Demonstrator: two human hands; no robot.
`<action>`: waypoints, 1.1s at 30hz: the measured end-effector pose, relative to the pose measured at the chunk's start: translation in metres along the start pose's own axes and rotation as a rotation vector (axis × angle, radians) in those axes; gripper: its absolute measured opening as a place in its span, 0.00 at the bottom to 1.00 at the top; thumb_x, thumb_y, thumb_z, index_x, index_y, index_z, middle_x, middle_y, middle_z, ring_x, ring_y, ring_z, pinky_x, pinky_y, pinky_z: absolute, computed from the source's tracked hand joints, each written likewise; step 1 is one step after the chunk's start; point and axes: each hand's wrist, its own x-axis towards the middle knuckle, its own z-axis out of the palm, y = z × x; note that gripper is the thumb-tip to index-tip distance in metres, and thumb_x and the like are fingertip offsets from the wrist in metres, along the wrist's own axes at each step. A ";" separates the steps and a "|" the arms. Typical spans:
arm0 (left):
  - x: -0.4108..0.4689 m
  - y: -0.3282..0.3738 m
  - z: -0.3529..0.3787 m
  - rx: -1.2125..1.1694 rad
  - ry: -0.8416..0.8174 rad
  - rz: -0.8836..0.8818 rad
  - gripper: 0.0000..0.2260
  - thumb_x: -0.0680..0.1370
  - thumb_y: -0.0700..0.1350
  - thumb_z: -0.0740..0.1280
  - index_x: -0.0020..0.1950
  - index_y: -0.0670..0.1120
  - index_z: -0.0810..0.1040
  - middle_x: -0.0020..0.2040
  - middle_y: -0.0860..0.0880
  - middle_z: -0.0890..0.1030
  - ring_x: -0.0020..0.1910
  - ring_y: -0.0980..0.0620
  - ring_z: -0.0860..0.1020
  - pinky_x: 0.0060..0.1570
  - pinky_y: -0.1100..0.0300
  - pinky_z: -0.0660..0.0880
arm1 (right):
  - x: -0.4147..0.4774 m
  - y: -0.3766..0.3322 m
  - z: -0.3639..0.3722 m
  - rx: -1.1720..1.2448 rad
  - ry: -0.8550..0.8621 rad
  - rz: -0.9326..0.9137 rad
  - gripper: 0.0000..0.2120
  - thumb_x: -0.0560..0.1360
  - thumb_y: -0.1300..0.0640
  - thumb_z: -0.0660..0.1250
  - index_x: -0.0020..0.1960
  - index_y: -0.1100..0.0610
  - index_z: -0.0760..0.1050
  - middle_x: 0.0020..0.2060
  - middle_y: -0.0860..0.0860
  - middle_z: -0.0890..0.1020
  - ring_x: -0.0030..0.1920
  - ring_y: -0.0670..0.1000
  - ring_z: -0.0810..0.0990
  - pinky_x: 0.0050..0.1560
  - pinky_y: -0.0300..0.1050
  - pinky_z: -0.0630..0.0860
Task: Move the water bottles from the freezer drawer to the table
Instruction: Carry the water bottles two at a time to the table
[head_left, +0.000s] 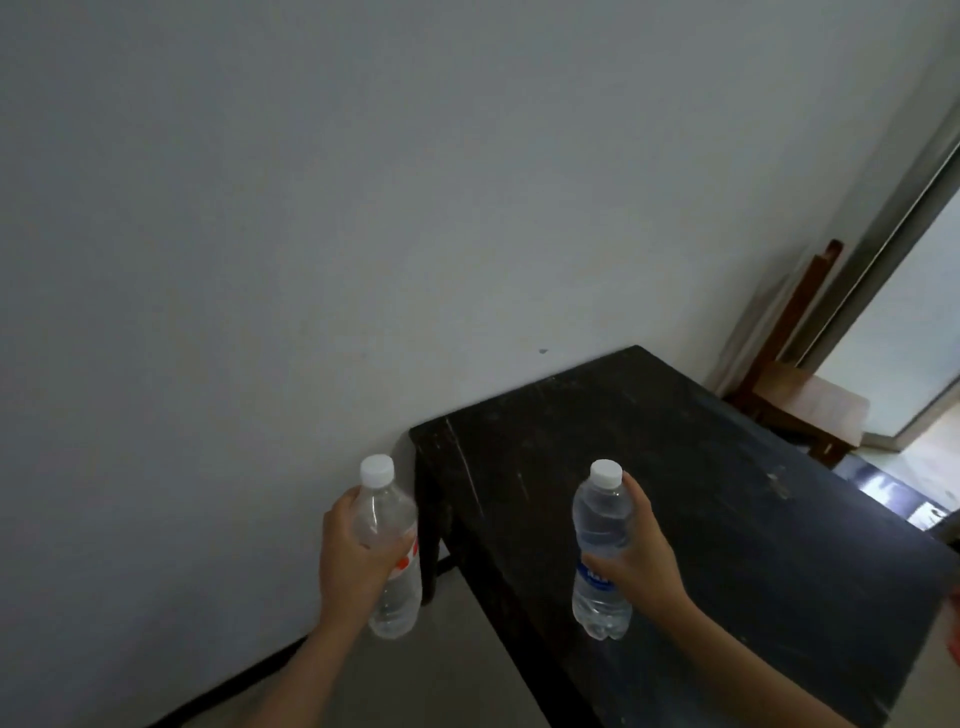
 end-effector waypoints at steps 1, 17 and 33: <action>0.008 0.006 0.009 -0.001 0.002 0.025 0.21 0.67 0.35 0.75 0.42 0.58 0.69 0.39 0.60 0.75 0.40 0.58 0.75 0.42 0.61 0.69 | 0.010 0.001 -0.002 -0.009 0.013 -0.007 0.50 0.63 0.63 0.76 0.73 0.42 0.50 0.67 0.51 0.67 0.60 0.48 0.70 0.54 0.48 0.75; 0.141 -0.009 0.146 0.128 0.078 0.083 0.17 0.64 0.40 0.77 0.48 0.43 0.75 0.45 0.43 0.78 0.42 0.48 0.78 0.44 0.51 0.77 | 0.141 0.026 -0.015 0.026 0.018 0.029 0.50 0.64 0.61 0.76 0.74 0.45 0.48 0.69 0.50 0.66 0.63 0.52 0.72 0.55 0.43 0.73; 0.250 -0.033 0.249 0.164 -0.063 0.068 0.25 0.64 0.40 0.78 0.57 0.42 0.72 0.52 0.47 0.71 0.51 0.48 0.73 0.52 0.52 0.73 | 0.262 0.000 0.013 0.083 0.089 0.125 0.41 0.62 0.63 0.77 0.67 0.48 0.59 0.51 0.40 0.70 0.51 0.43 0.74 0.40 0.29 0.70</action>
